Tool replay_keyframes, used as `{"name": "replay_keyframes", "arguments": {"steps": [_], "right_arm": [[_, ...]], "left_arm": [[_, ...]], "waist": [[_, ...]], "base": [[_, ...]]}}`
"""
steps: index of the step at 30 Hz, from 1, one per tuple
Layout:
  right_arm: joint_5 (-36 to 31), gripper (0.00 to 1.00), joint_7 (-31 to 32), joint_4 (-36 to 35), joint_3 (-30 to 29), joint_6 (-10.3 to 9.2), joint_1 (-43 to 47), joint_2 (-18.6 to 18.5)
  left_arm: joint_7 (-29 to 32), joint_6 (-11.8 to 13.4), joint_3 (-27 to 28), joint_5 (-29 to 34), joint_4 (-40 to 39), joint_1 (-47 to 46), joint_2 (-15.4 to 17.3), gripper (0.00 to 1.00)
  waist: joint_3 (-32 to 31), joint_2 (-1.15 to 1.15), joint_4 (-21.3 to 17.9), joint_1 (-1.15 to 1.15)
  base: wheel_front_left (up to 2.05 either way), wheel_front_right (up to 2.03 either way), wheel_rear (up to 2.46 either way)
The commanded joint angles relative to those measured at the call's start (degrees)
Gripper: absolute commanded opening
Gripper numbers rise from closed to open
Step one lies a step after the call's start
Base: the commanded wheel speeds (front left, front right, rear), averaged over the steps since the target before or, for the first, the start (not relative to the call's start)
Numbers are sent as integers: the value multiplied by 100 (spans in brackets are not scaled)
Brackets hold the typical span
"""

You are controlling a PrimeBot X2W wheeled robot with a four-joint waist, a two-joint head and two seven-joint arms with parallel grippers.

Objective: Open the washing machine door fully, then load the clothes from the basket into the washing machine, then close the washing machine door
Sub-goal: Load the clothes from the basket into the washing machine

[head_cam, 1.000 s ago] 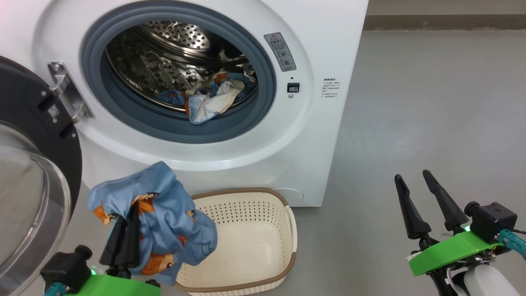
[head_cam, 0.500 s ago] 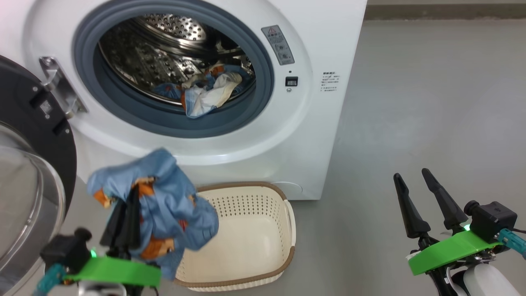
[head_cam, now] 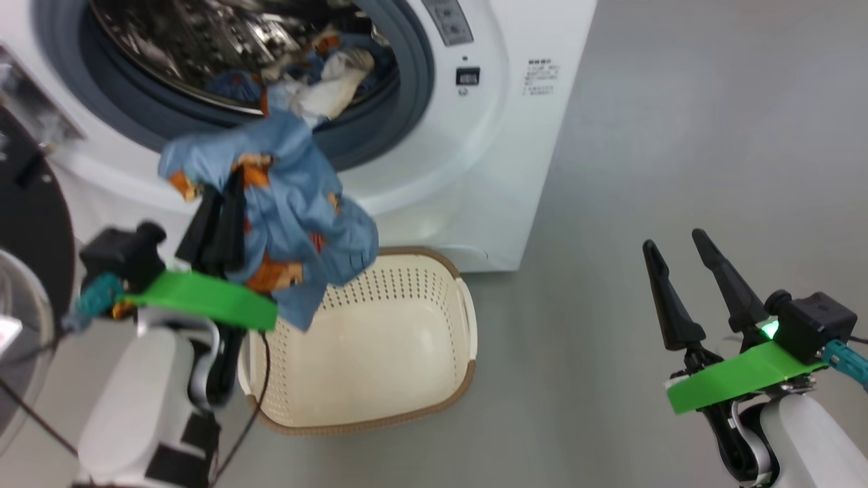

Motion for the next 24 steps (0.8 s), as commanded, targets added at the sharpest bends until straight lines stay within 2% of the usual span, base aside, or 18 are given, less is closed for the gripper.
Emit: {"name": "replay_keyframes", "arguments": {"steps": [1,14,24], "right_arm": [[-61,100,-46,-167,125,31,-175,-48],[-302,100,-46,-369,230,31,-775,262],[-403,100,-46,-465,278,31,-976,454]], "left_arm": [[-37,-29,106,-47,69,-472,235,0],[-37,-29,63,-110,1403,-2636,603,0],[-37,-29,93,-57,2123,-3777,969,0]], "waist": [[515,0,-222,-1],[1844,0,-784,-1],[2459,0,-1198,-1]], "base": [[0,0,0],[0,0,0],[0,0,0]]}}
